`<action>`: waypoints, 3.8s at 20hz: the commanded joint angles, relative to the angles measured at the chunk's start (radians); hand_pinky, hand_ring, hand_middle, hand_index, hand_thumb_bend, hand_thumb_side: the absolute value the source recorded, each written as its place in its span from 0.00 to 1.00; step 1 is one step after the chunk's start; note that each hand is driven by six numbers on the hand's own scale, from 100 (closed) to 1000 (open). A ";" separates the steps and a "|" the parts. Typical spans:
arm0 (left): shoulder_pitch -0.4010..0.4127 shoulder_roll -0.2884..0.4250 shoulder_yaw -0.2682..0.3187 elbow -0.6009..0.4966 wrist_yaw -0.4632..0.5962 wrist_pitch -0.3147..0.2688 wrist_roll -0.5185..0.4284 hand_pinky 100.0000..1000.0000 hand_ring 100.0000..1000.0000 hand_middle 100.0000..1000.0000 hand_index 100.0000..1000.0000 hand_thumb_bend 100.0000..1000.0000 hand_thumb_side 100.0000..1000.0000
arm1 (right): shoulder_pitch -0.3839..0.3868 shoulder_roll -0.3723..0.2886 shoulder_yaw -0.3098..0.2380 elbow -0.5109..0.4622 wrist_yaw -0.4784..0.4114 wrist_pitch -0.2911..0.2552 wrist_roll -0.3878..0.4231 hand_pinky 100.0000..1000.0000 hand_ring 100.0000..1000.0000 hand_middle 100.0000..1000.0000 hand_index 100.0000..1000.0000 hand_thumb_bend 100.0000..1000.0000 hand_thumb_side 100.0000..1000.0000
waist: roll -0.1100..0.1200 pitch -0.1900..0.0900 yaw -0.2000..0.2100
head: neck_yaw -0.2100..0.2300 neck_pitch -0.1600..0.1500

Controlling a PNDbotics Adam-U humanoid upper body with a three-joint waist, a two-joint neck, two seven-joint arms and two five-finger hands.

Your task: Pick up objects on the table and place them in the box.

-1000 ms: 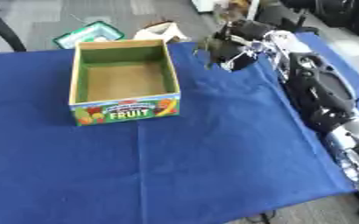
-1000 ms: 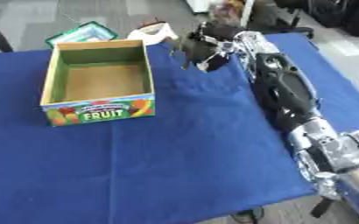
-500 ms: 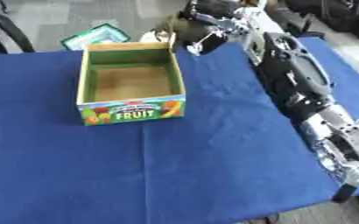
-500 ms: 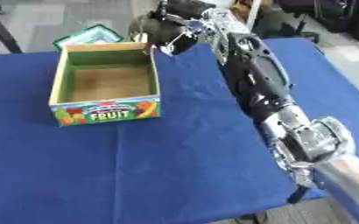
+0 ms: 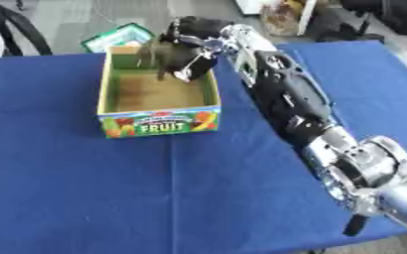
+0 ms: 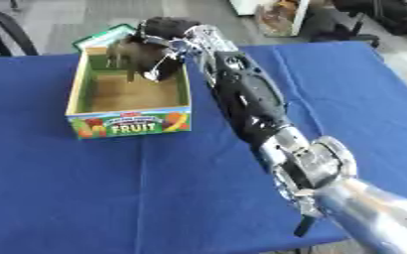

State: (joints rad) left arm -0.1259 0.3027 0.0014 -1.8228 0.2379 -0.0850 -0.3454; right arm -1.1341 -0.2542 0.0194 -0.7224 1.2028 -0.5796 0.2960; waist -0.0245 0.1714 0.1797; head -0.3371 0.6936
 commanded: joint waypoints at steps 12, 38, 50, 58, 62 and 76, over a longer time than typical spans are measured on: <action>-0.013 0.000 -0.002 -0.015 -0.002 -0.003 -0.010 0.56 0.48 0.51 0.68 0.00 0.80 | -0.003 0.011 -0.015 0.082 0.130 0.025 0.088 0.77 0.82 0.82 0.93 0.00 0.36 | 0.009 -0.002 0.026 | -0.013 -0.015; -0.009 0.004 0.000 -0.011 -0.005 0.000 -0.008 0.56 0.48 0.51 0.68 0.00 0.80 | -0.030 -0.023 0.005 0.029 0.112 0.051 0.198 1.00 1.00 1.00 1.00 0.40 0.74 | 0.000 -0.010 0.030 | -0.018 -0.012; -0.010 0.004 0.002 -0.011 -0.004 0.001 -0.007 0.56 0.48 0.51 0.68 0.00 0.80 | -0.026 -0.014 -0.010 0.049 0.235 0.044 0.102 0.99 1.00 1.00 1.00 0.37 0.71 | -0.003 -0.012 0.029 | -0.017 -0.015; -0.003 0.005 0.009 -0.008 -0.006 0.001 -0.001 0.56 0.48 0.51 0.68 0.00 0.80 | -0.023 -0.064 -0.017 -0.012 0.127 -0.001 0.064 0.92 0.97 0.97 1.00 0.20 0.49 | -0.003 -0.018 0.008 | -0.003 -0.013; 0.003 0.006 0.014 -0.006 -0.008 0.000 0.004 0.56 0.48 0.51 0.68 0.00 0.80 | -0.007 -0.114 -0.031 -0.054 -0.052 -0.022 0.075 0.86 0.93 0.93 0.99 0.03 0.39 | -0.003 -0.023 -0.015 | 0.009 -0.009; 0.016 0.000 0.032 -0.001 -0.019 0.000 0.020 0.56 0.48 0.51 0.68 0.00 0.81 | 0.214 -0.355 -0.106 -0.259 -0.737 0.079 0.099 0.60 0.73 0.74 0.86 0.00 0.12 | 0.001 -0.019 -0.085 | 0.054 -0.013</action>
State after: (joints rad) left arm -0.1056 0.2931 0.0222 -1.8156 0.2235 -0.0841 -0.3293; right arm -0.9064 -0.5597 -0.0702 -0.9468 0.5206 -0.5135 0.3994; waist -0.0260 0.1661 0.0948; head -0.2884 0.6920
